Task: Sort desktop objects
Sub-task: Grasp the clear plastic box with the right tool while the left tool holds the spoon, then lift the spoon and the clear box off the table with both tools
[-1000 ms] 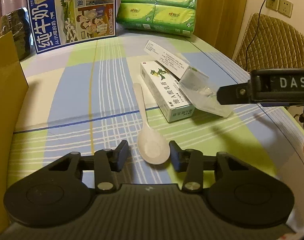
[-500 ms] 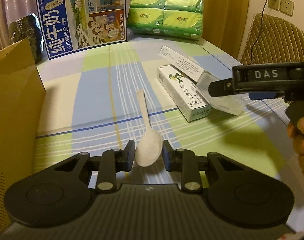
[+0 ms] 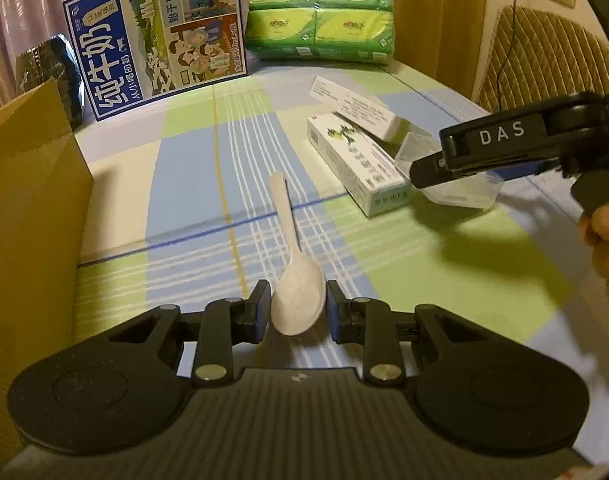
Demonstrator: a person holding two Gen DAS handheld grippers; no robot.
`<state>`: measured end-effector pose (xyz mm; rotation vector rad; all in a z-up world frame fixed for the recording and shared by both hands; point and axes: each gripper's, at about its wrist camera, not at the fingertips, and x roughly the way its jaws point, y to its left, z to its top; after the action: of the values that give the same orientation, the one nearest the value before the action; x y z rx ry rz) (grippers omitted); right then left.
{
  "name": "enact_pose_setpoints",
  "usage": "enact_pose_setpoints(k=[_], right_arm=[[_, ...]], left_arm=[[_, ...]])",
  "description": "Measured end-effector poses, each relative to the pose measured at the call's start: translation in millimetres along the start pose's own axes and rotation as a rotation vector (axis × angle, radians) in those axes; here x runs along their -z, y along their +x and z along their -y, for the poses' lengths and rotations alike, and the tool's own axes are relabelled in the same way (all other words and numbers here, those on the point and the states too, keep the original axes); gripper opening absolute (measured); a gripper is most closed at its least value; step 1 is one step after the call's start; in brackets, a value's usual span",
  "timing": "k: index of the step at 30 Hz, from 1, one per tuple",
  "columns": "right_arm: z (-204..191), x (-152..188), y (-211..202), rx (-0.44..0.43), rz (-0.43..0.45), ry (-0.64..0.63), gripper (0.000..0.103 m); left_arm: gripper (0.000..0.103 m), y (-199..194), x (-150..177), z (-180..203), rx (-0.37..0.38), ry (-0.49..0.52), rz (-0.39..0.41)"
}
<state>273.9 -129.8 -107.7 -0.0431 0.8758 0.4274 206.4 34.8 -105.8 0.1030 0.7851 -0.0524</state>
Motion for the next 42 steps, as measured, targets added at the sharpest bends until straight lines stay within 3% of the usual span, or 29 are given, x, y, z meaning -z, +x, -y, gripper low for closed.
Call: enact_pose_setpoints(k=[9,14,19,30,33,34,42], right_arm=[[-17,41,-29,0.046,-0.035,-0.016,0.084],[-20,42,-28,0.061,-0.034,-0.020,0.085],[-22,43,-24,0.069,-0.042,-0.022,0.092],[-20,42,-23,0.084,-0.033,-0.013,0.093],[-20,42,-21,0.082,-0.041,-0.019,0.093],[-20,42,-21,0.081,-0.043,-0.022,0.093],[-21,41,-14,0.081,-0.058,-0.044,0.093]], left_arm=[[0.025,-33,29,4,-0.006,0.015,-0.030],[0.040,-38,35,0,0.018,-0.047,-0.033],[0.040,-36,34,-3,0.027,-0.080,-0.026],[0.039,-30,33,-5,0.036,-0.159,-0.022],[0.035,-29,33,-4,0.031,-0.157,-0.020],[0.029,-29,33,-3,0.029,-0.153,-0.019],[0.028,-29,33,-3,0.029,-0.153,-0.018]])
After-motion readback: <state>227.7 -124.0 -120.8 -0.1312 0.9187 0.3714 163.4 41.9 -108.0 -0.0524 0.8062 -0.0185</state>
